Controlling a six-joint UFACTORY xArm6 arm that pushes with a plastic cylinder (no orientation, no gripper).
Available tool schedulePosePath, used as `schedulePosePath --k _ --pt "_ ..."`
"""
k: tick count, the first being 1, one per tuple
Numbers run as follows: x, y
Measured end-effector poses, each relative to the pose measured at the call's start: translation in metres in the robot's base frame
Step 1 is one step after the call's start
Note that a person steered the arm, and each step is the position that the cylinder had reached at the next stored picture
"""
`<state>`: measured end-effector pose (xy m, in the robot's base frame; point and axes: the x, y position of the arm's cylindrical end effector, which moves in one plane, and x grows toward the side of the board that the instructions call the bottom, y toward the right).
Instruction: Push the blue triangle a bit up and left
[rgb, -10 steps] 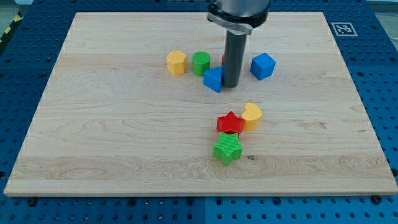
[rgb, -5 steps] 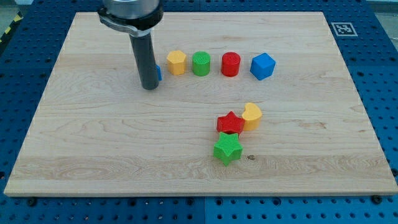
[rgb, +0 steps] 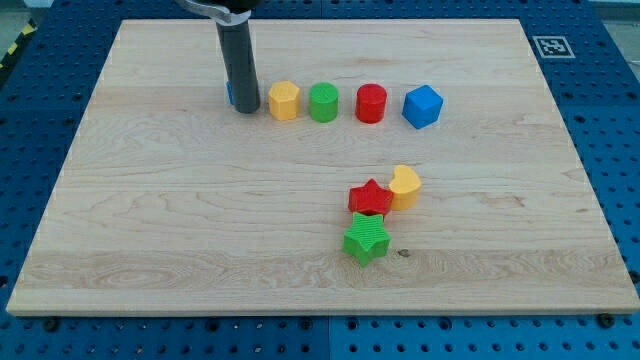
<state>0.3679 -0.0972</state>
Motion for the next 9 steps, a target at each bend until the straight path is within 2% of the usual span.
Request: schedulePosePath --k 2,5,8,9 --pt "0.0 0.022" --pt "-0.011 -0.017" --pt "-0.017 0.027" --pt "-0.018 0.018"
